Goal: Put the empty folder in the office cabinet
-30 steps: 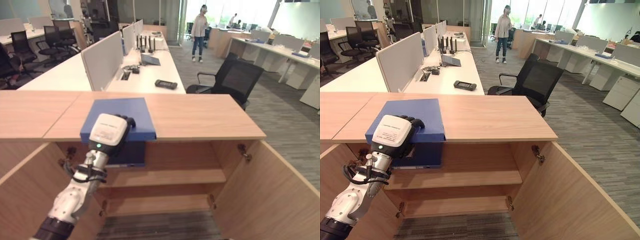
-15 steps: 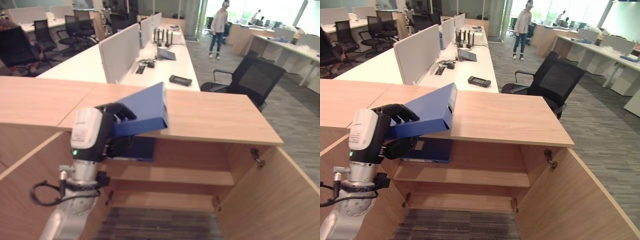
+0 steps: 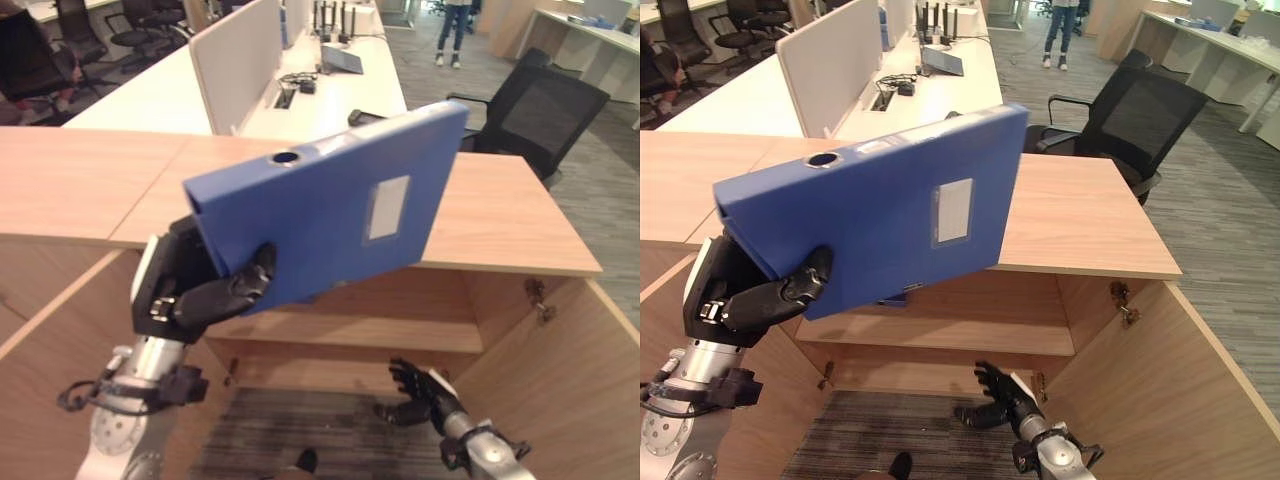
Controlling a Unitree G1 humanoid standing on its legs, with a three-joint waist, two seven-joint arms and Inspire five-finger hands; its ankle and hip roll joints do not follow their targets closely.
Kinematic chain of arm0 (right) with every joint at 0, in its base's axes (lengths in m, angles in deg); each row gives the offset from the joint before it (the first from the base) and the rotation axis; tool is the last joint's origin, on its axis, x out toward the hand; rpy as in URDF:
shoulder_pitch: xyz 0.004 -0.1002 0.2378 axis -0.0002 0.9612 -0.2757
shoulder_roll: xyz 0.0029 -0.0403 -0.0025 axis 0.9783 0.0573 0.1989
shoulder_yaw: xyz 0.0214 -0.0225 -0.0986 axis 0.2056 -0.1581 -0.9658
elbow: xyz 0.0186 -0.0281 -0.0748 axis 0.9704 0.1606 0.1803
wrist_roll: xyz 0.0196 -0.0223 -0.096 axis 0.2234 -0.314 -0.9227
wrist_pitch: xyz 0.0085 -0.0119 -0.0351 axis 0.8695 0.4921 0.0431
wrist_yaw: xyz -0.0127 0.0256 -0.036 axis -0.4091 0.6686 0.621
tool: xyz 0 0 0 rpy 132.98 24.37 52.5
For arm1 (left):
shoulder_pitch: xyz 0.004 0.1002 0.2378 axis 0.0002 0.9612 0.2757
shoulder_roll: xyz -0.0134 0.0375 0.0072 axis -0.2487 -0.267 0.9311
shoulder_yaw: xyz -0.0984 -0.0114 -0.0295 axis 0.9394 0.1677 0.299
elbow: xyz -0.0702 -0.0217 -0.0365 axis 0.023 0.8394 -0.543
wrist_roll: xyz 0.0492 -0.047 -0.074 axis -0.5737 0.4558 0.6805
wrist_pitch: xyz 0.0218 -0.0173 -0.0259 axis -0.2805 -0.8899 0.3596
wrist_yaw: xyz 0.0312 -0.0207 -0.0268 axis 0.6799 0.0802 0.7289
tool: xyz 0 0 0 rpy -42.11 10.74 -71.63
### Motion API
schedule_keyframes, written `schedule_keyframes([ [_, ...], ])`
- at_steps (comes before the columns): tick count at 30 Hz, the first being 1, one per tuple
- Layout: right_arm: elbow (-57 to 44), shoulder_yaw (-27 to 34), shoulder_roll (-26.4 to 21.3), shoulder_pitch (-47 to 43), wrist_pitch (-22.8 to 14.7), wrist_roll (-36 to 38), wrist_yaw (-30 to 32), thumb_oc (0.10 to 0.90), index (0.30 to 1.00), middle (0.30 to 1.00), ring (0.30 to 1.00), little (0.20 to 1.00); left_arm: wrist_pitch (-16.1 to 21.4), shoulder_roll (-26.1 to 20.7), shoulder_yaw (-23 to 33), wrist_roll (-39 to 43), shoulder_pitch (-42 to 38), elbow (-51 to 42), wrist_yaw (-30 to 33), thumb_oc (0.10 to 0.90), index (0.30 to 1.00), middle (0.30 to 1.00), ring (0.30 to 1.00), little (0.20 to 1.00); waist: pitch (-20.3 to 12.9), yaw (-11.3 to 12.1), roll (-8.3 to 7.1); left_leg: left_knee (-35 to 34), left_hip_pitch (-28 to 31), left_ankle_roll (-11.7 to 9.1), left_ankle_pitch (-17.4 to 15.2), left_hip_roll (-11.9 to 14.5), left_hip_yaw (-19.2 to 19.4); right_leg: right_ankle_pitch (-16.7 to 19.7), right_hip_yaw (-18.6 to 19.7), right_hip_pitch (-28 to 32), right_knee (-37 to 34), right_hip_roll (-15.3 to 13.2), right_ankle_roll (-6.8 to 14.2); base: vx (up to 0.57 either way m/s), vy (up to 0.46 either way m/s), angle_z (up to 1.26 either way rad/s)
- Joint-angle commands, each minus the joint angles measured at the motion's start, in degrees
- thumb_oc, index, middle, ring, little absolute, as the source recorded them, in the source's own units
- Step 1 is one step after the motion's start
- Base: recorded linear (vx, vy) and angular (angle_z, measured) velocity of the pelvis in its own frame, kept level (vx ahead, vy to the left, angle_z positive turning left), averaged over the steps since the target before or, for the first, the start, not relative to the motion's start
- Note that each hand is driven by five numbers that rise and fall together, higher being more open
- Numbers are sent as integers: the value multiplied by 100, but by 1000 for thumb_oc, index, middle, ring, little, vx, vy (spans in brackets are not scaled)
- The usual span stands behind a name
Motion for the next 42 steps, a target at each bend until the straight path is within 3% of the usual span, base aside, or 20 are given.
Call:
schedule_keyframes([
  [1, -699, 480, -240, -142, -360, 769, -228, 800, 900, 900, 900, 900, 315, 568, 452, 843, -13, -125, -360, 400, 300, 300, 300, 300, -171, -85, -163, -97, 70, 67, -457, 14, -191, 418, -207, -20, -391, 9, 102, 8, 44, 3],
  [6, -1287, 929, -207, 129, -332, 954, -303, 800, 900, 900, 900, 900, 272, 1072, 813, 743, 204, 175, -252, 400, 300, 300, 300, 300, -204, -50, -173, -99, 58, 110, -500, -52, -227, 429, -271, 7, -422, -55, 117, 7, 24, 2],
  [9, -1382, 1145, -273, 195, -320, 750, -208, 800, 900, 900, 900, 900, 215, 1081, 991, 465, 400, 289, -211, 400, 300, 300, 300, 300, -209, -19, -171, -99, 42, 130, -501, -72, -249, 436, -299, 11, -435, -81, 123, 14, 33, 5],
  [11, -1328, 1277, -355, 223, -286, 385, -132, 800, 900, 900, 900, 900, 171, 1008, 1123, 212, 586, 391, -215, 400, 300, 300, 300, 300, -212, 10, -161, -99, 33, 141, -500, -86, -271, 443, -327, 6, -436, -98, 132, 0, 0, 0],
  [14, -1309, 1440, -758, 115, -125, -1099, 110, 800, 900, 900, 900, 900, -10, 758, 1367, -334, 970, 421, -290, 400, 300, 300, 300, 300, -213, 53, -113, -104, 17, 165, -507, -101, -286, 443, -337, 7, -457, -110, 137, 2, 21, 0],
  [18, -1344, 1591, -1163, 72, 38, -1772, -30, 800, 900, 900, 900, 900, -229, -270, 1729, -1495, 1493, 533, -525, 400, 300, 300, 300, 300, -229, 57, -55, -108, -2, 184, -494, -107, -291, 446, -341, -10, -459, -115, 155, 7, 22, 7],
  [23, -1630, 1628, -1452, 21, 71, -1788, -327, 800, 900, 900, 900, 900, -229, -1590, 2207, -2650, 1747, 652, -839, 400, 300, 300, 300, 300, -261, 25, -5, -104, 52, 178, -529, -94, -235, 433, -292, 8, -456, -135, 192, 1, 12, 1],
  [25, -1777, 1633, -1539, -14, 97, -1748, -466, 800, 900, 900, 900, 900, -275, -2354, 2405, -3095, 1926, 656, -1091, 400, 300, 300, 300, 300, -290, -4, 33, -105, 68, 178, -523, -93, -193, 442, -276, -3, -459, -145, 220, 1, 36, 0],
  [26, -1783, 1638, -1524, -9, 100, -1748, -469, 800, 900, 900, 900, 900, -274, -2368, 2416, -3093, 1933, 654, -1094, 400, 300, 300, 300, 300, -294, -6, 17, -114, 54, 185, -486, -103, -195, 467, -283, -16, -464, -154, 223, 23, 22, -4],
  [27, -1754, 1541, -1565, -65, 96, -1753, -497, 800, 900, 900, 900, 900, -289, -2883, 2555, -3375, 2088, 642, -1229, 400, 300, 300, 300, 300, -313, -9, 48, -104, 89, 177, -523, -100, -150, 447, -253, 2, -465, -151, 240, -9, 37, -13],
  [29, -1646, 1438, -1577, -161, 88, -1773, -481, 800, 900, 900, 900, 900, -302, -3387, 2685, -3493, 2258, 556, -1440, 400, 300, 300, 300, 300, -321, 2, 73, -103, 100, 175, -519, -102, -122, 451, -231, 1, -456, -161, 258, -1, 24, -14],
  [32, -1547, 1309, -1582, -238, 42, -1802, -461, 800, 900, 900, 900, 900, -197, -3743, 3083, -3495, 2689, 377, -1573, 400, 300, 300, 300, 300, -330, 37, 76, -115, 85, 185, -475, -120, -108, 494, -232, -24, -460, -184, 285, -1, 10, -8],
  [36, -1572, 1247, -1540, -213, 32, -1756, -492, 800, 900, 900, 900, 900, -124, -3846, 3278, -3918, 2881, 388, -1497, 400, 300, 300, 300, 300, -312, 50, 64, -116, 105, 194, -475, -127, -99, 506, -215, -21, -456, -199, 296, 0, 0, 0],
  [38, -1601, 1215, -1494, -174, 44, -1678, -525, 800, 900, 900, 900, 900, -73, -3868, 3324, -4483, 2933, 418, -1362, 400, 300, 300, 300, 300, -295, 77, 60, -105, 139, 187, -526, -114, -84, 472, -186, 2, -457, -186, 294, 0, 0, 0],
  [39, -1632, 1151, -1447, -175, 43, -1610, -547, 800, 900, 900, 900, 900, -50, -3881, 3383, -5223, 2942, 426, -1141, 400, 300, 300, 300, 300, -290, 93, 41, -108, 143, 187, -527, -114, -81, 466, -173, -8, -468, -183, 293, 0, 0, 0],
  [42, -1850, 953, -1366, -202, 30, -1361, -684, 800, 900, 900, 900, 900, 21, -3792, 3286, -5931, 2810, 341, -873, 400, 300, 300, 300, 300, -265, 131, -12, -110, 156, 183, -535, -109, -65, 462, -150, 1, -485, -178, 294, 0, 0, 0],
])
